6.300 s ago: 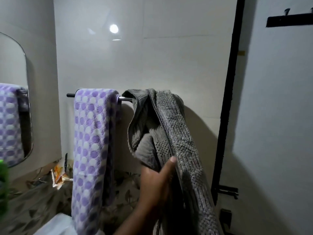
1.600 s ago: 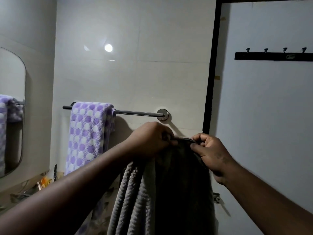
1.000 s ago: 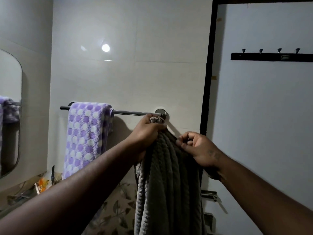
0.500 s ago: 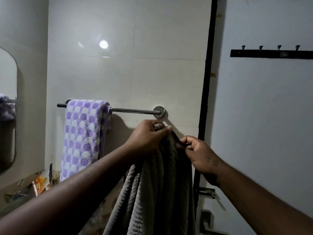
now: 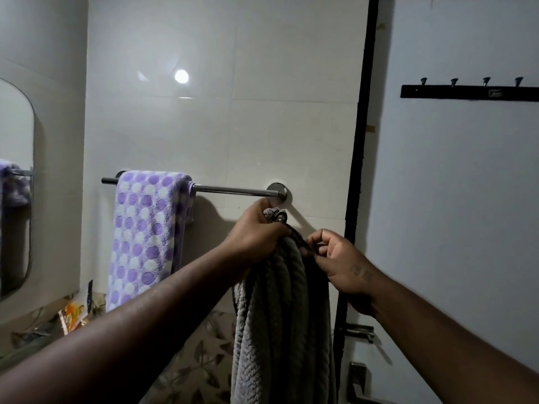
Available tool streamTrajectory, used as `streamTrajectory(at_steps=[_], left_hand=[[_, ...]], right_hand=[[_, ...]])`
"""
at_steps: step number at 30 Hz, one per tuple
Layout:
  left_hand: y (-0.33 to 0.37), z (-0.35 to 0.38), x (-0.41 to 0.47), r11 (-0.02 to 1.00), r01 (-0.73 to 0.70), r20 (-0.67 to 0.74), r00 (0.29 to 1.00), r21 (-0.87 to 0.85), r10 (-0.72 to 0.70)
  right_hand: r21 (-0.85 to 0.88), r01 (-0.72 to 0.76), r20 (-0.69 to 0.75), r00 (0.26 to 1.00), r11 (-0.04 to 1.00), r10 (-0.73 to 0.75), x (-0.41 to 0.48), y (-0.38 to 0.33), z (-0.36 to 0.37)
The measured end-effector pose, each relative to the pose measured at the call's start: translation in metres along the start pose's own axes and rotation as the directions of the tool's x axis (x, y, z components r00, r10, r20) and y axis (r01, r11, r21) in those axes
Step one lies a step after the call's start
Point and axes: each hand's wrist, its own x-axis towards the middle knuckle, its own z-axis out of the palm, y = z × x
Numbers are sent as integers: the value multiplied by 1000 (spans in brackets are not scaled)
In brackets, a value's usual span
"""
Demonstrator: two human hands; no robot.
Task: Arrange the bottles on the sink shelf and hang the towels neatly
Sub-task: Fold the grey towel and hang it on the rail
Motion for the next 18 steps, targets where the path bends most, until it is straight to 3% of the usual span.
streamTrajectory(at_steps=[3,6,8,10,11,12,15,18], left_hand=[[-6,1,1,1000,22,-26,999,-8,-22],[-8,0,-1,996,56,9,998,-65,-55],[-8,0,-2,983,-46,138,990,176,22],[-7,0,-5,786,-222,279,958,577,66],[-5,0,-4,690,-264,292,953,674,79],[-3,-1,-3,673,-261,269,958,692,95],[-4,-4,0,797,-197,103,980,571,168],[-4,0,1,904,-136,7,989,406,145]], right_hand=[[-215,-68,102,991,974,92,-8,2,-5],[-348,-44,-10,999,936,43,-8,7,-5],[-307,-19,-89,996,951,-9,-5,6,-3],[-270,12,-125,991,963,-47,-3,1,-3],[-274,41,-133,988,961,-80,-3,-2,-3],[-279,68,-133,985,958,-109,-4,-5,-4],[-301,60,-135,985,952,-104,-8,-4,-7],[-363,-2,-180,981,932,-68,-9,6,-8]])
